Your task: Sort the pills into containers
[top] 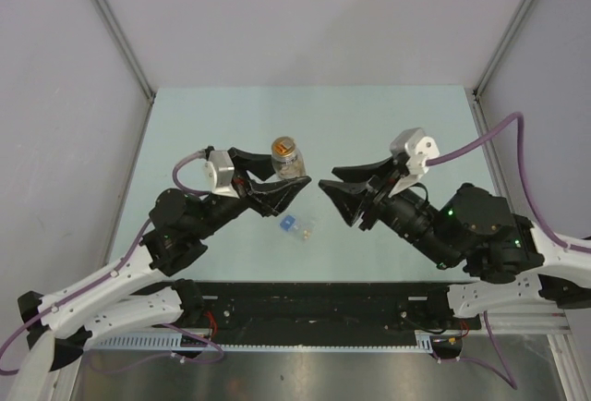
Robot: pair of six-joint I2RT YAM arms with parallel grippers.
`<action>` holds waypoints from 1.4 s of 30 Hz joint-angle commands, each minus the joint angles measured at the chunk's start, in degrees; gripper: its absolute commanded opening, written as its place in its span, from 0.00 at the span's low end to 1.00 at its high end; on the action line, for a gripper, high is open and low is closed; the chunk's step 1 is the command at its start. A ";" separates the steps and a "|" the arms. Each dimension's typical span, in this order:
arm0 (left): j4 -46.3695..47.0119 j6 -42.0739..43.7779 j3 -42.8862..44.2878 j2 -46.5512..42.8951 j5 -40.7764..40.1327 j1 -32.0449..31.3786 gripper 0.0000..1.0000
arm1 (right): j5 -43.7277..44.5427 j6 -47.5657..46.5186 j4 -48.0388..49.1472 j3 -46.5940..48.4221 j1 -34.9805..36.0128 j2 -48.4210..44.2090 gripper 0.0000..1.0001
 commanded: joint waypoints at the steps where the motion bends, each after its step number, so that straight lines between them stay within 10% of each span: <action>1: 2.28 -2.99 -0.07 -0.83 7.99 0.11 0.00 | -1.46 -1.45 0.90 0.22 -3.63 -2.40 0.41; 15: 1.76 -6.34 0.01 0.23 21.02 -0.42 0.01 | -48.20 -5.40 -6.39 0.57 -18.49 -5.66 0.90; 42: 1.23 -5.63 1.33 1.20 26.38 -2.26 0.00 | -51.83 -10.15 -7.63 0.57 -19.37 -2.23 0.90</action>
